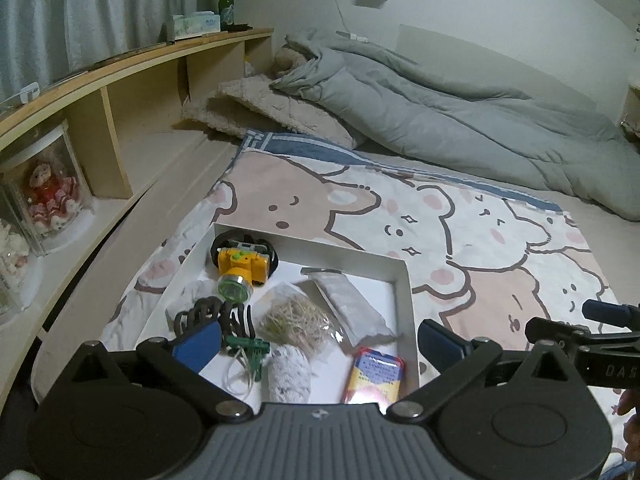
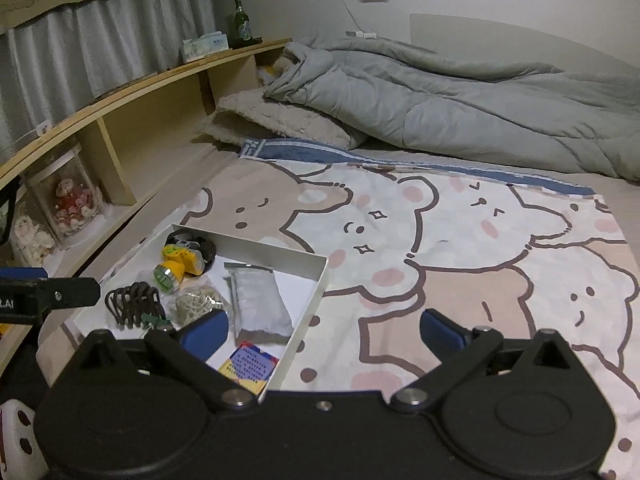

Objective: Organize objects

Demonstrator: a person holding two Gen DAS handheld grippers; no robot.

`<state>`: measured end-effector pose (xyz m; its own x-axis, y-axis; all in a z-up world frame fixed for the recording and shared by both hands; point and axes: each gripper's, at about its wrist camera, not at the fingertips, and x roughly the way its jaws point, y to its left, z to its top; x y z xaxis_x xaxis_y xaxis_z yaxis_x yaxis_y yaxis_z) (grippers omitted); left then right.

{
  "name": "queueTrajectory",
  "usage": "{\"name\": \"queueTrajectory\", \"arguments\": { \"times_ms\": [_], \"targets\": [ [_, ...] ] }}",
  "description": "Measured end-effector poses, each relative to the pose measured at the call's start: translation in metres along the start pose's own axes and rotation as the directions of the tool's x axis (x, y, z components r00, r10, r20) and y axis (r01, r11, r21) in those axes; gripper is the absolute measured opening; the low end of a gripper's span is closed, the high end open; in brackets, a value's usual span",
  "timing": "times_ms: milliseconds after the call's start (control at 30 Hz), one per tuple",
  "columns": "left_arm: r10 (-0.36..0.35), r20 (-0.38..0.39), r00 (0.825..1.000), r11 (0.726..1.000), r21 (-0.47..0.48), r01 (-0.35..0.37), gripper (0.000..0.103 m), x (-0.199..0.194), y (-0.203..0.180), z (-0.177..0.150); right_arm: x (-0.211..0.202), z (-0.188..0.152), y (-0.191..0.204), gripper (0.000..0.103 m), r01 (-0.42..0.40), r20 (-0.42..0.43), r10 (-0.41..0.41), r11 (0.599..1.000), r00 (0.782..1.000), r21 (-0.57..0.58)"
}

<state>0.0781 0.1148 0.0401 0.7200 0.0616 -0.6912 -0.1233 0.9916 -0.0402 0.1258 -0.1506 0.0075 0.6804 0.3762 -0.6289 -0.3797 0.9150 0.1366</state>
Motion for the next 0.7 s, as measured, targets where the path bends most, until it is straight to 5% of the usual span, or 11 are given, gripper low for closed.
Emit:
{"name": "queueTrajectory", "arguments": {
  "times_ms": [700],
  "targets": [
    [0.043, 0.071, 0.997, 0.998, 0.046, -0.046, 0.103, -0.032, -0.013, -0.061, -0.043, -0.042, 0.004, 0.103, 0.013, 0.077, -0.010, 0.999, 0.997, -0.033]
  ]
}}
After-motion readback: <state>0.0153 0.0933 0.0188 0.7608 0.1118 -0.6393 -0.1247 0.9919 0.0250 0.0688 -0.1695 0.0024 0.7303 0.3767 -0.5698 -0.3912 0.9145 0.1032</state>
